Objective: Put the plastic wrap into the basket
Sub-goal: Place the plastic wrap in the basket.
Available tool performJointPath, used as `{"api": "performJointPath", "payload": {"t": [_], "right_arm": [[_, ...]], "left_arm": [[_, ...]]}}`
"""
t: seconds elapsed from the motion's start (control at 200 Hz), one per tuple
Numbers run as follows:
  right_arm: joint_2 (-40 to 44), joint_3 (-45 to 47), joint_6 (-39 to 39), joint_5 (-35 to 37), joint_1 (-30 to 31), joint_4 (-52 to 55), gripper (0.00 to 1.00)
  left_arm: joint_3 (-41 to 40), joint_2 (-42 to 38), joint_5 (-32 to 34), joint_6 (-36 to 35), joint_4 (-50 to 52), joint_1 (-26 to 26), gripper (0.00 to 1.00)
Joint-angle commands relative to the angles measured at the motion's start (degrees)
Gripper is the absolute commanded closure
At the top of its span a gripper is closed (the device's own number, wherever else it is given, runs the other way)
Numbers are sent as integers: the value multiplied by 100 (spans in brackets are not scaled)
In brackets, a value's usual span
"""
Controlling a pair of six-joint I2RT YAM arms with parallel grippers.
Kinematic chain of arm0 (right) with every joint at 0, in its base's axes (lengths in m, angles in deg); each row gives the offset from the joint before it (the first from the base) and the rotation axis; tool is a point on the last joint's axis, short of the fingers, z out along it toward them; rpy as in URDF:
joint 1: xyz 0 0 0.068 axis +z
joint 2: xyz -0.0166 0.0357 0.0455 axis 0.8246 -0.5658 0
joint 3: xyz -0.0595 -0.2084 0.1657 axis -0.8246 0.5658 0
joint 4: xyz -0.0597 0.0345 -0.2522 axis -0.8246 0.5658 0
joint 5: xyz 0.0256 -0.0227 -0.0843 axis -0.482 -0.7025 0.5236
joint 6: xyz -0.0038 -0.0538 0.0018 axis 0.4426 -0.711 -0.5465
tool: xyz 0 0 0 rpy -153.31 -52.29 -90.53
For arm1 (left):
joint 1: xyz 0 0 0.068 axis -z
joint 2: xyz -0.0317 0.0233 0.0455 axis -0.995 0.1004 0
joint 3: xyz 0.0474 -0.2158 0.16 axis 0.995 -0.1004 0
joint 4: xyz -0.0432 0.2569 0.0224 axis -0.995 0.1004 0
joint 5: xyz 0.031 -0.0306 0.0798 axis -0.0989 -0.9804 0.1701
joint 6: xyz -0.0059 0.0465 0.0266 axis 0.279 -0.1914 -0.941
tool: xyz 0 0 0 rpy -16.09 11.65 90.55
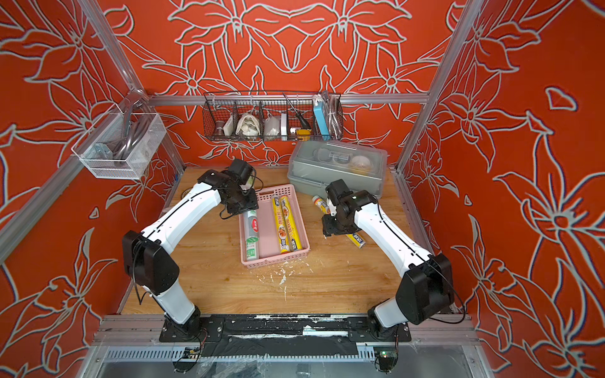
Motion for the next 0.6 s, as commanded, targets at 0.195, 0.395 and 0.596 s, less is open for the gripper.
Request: {"api": "performJointPath", "payload": {"t": [0.195,0.395,0.596], "right_arm": [[128,106,-7,-84,-47,25,41],[128,129,-26,-74,-62,26,41],[128,140,-18,-77,-66,21,41]], "left_arm": [[139,741,-83,133,-135,129,69],[-53,965,-12,240,-351,200,69],[-121,1176,-5,261,-425,239,70]]}}
